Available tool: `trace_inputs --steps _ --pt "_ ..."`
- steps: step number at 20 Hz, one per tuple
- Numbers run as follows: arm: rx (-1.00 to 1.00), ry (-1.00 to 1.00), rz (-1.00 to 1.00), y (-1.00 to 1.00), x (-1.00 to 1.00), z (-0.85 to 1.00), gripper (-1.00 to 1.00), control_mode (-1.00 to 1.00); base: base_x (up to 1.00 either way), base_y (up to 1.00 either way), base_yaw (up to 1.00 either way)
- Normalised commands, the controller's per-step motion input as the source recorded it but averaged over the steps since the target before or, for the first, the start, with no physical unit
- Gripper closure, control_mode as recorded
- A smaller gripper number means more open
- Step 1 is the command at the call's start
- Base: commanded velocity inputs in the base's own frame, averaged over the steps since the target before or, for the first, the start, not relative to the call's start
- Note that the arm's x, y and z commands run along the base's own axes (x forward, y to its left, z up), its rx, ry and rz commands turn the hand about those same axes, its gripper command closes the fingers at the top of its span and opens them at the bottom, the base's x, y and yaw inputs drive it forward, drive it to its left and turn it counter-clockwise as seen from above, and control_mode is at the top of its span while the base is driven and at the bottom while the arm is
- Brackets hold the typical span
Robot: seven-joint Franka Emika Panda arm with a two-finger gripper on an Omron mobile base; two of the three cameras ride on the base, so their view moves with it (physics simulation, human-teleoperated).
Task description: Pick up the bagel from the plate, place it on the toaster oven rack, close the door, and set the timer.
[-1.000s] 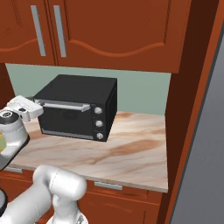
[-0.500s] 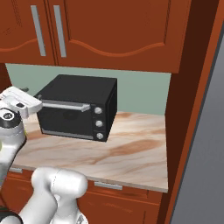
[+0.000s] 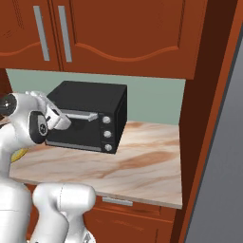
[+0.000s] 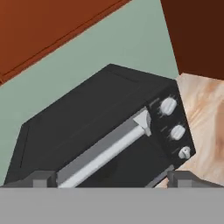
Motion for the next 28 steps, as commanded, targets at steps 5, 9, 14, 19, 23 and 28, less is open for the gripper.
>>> trace_inputs --steps 5,9,14,19,23,28 --pt "0.46 0.39 0.06 -0.69 -0.35 0.03 -1.00 -1.00 0.00 0.00 0.00" --pt "0.40 0.02 0.11 -0.67 -0.30 -0.19 -1.00 -1.00 0.00 0.00 0.00" --pt "0.33 -0.04 0.17 -0.71 -0.34 -0.52 -1.00 -1.00 0.00 0.00 0.00" --pt "0.08 -0.17 0.26 -0.44 -0.18 -0.47 -1.00 -1.00 0.00 0.00 0.00" --pt "-0.02 -0.06 0.23 -0.17 0.10 -0.19 -1.00 -1.00 0.00 0.00 0.00" --pt "-0.14 0.00 0.20 -0.12 0.35 -0.15 -1.00 -1.00 0.00 0.00 0.00"
